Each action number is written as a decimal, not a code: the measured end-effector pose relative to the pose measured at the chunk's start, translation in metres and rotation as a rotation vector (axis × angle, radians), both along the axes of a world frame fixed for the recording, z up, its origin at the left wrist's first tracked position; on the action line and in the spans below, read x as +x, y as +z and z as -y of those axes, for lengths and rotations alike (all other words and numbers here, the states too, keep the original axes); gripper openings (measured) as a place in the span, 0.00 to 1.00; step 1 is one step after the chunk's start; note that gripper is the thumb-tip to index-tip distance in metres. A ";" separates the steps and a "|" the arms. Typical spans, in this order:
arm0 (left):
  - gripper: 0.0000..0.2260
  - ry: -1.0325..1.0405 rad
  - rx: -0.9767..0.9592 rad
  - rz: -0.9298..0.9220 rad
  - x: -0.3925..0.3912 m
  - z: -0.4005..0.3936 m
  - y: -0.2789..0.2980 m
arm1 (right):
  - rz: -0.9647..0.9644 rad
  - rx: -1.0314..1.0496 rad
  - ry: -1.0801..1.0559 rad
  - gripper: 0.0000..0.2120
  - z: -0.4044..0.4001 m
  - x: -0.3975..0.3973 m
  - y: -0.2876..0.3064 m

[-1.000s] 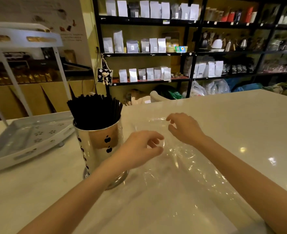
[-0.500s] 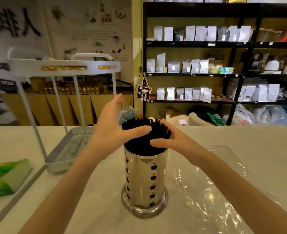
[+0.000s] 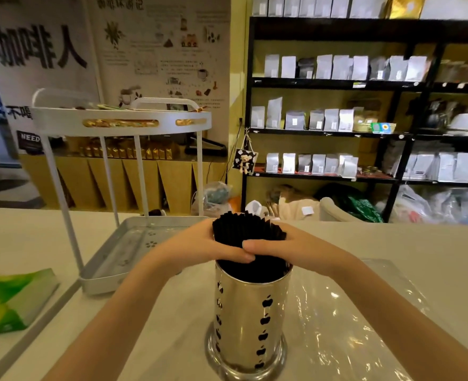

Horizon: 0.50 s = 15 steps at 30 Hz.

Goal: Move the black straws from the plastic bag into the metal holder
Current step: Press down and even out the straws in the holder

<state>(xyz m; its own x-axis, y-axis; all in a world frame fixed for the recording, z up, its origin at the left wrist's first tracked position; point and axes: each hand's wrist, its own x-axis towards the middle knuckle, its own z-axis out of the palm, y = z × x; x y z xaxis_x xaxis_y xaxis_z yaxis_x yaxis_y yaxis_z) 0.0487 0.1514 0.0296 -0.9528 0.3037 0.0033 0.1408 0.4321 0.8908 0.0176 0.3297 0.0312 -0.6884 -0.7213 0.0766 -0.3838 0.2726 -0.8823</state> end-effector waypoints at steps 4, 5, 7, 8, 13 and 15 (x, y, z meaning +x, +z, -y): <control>0.21 -0.055 -0.023 -0.120 0.003 -0.009 0.003 | -0.108 -0.072 0.026 0.10 0.000 0.007 0.003; 0.21 -0.050 -0.008 -0.150 0.006 -0.011 0.004 | -0.129 -0.091 0.033 0.12 0.000 0.010 0.005; 0.19 -0.047 0.031 -0.214 0.011 -0.014 0.007 | -0.163 -0.128 0.048 0.16 -0.001 0.013 0.004; 0.18 -0.051 0.044 -0.246 0.014 -0.016 0.008 | -0.167 -0.142 0.054 0.16 -0.002 0.015 0.003; 0.16 -0.043 0.063 -0.309 0.022 -0.023 0.007 | -0.152 -0.149 0.067 0.13 -0.010 0.020 -0.001; 0.20 -0.051 0.029 -0.307 0.023 -0.025 0.004 | -0.183 -0.158 0.085 0.13 -0.012 0.026 0.002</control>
